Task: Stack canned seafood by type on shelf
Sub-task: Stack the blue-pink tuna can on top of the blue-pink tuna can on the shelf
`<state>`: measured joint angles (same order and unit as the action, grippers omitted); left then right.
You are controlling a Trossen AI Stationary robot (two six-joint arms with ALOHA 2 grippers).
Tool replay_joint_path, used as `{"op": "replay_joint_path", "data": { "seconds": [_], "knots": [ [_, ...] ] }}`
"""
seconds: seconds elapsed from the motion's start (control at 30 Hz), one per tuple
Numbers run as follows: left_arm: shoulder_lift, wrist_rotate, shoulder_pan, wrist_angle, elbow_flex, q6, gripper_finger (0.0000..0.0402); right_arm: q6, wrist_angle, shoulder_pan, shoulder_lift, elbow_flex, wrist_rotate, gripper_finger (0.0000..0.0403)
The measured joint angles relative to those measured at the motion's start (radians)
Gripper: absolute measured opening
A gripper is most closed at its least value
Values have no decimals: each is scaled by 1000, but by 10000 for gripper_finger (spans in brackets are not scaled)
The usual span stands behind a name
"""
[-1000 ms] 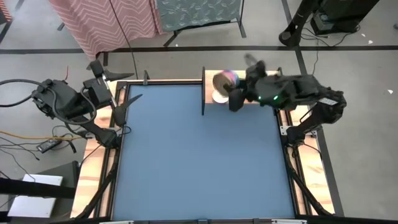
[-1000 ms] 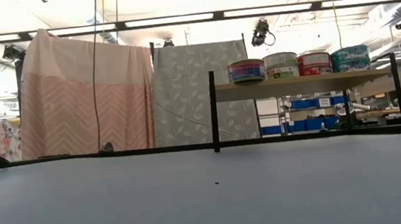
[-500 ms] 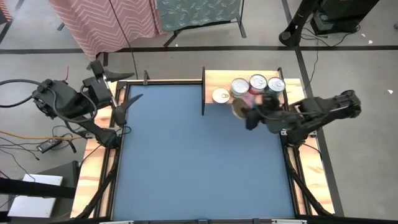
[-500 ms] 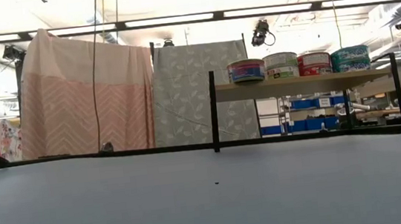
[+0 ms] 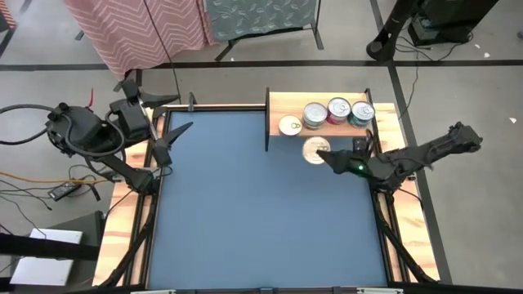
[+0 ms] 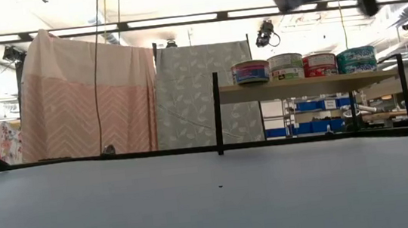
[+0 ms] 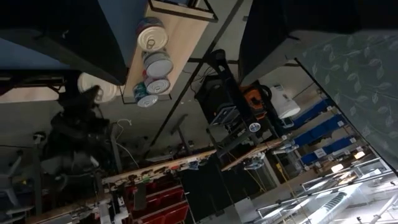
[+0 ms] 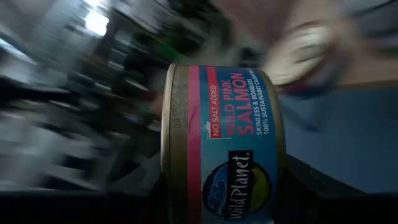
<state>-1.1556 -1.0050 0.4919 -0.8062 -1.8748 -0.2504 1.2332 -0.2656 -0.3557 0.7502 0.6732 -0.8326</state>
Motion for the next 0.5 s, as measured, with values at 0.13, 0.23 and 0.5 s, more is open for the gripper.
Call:
{"op": "replay_joint_path", "data": {
  "seconds": [0.13, 0.23, 0.5],
  "knots": [
    [-8, -18, 0, 6, 0, 0, 312, -190, 613, 30, 46, -160, 26, 197],
    [-13, -25, 0, 15, 0, -1, 312, -309, 871, 51, 119, -180, 7, 197],
    [-23, -31, 0, 54, 0, -4, 312, -201, 1005, 108, 323, -168, -76, 197]
  ]
}}
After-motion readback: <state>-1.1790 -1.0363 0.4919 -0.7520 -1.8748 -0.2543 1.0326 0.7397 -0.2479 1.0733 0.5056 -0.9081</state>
